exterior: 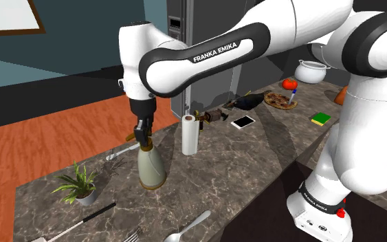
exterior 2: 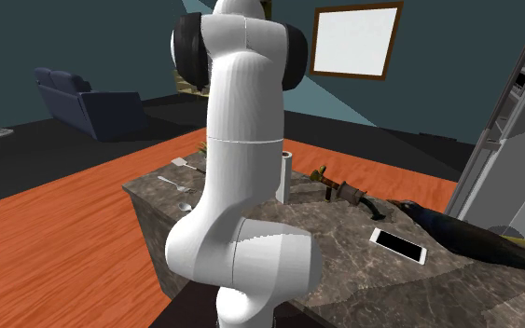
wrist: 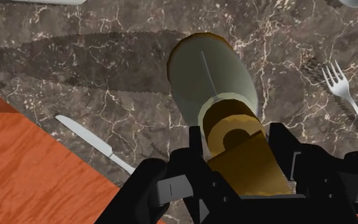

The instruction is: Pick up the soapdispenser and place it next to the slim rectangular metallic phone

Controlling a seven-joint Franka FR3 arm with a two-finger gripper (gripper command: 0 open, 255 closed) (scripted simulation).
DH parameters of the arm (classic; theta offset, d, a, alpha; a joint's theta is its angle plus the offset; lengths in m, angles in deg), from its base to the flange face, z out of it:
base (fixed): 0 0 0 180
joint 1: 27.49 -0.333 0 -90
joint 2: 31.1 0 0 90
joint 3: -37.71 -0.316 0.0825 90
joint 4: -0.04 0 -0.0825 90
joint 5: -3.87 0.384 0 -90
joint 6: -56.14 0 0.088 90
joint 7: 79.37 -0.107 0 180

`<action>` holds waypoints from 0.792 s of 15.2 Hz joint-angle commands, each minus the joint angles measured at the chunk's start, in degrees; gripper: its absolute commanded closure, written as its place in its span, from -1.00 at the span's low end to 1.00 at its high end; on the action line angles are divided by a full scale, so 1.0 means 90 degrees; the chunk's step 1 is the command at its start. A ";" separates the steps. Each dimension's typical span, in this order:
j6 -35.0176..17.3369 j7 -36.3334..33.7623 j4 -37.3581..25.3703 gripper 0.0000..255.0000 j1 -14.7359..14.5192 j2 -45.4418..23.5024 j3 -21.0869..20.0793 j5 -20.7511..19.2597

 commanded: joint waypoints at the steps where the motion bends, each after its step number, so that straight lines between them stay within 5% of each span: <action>1: 0.0163 0.0008 -0.0140 1.00 0.0001 0.0028 -0.0005 0.0012; 9: 0.0739 0.0020 -0.0634 1.00 -0.0003 0.0115 -0.0020 0.0050; 12: 0.0727 0.0411 0.0021 1.00 0.0274 0.0793 0.0062 0.0319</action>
